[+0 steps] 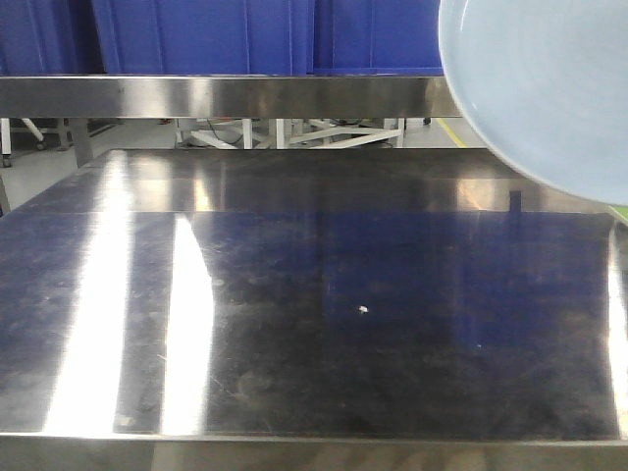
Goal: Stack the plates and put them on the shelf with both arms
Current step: 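Drive the base to the shelf of blue bins holding the plates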
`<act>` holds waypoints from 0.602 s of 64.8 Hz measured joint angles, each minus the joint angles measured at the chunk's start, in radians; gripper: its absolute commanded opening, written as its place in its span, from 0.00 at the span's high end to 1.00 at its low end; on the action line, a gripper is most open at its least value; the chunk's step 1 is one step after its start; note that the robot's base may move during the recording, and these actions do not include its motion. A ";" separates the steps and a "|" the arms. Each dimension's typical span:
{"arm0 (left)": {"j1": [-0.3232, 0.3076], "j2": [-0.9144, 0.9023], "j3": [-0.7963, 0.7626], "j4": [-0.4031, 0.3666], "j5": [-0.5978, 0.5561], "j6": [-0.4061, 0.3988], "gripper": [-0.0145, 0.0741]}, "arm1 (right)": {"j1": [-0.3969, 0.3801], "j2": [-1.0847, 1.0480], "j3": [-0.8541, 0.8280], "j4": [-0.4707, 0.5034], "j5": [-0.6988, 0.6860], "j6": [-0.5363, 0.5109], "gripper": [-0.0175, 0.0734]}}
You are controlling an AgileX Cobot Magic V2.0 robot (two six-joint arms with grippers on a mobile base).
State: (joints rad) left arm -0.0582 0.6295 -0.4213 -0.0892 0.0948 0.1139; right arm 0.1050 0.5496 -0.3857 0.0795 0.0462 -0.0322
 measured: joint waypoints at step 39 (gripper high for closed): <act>0.000 0.000 0.000 0.000 0.000 0.000 0.74 | 0.000 0.000 0.000 0.000 0.000 0.000 0.75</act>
State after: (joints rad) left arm -0.0582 0.6295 -0.4213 -0.0892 0.0948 0.1139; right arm 0.1050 0.5496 -0.3857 0.0795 0.0462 -0.0322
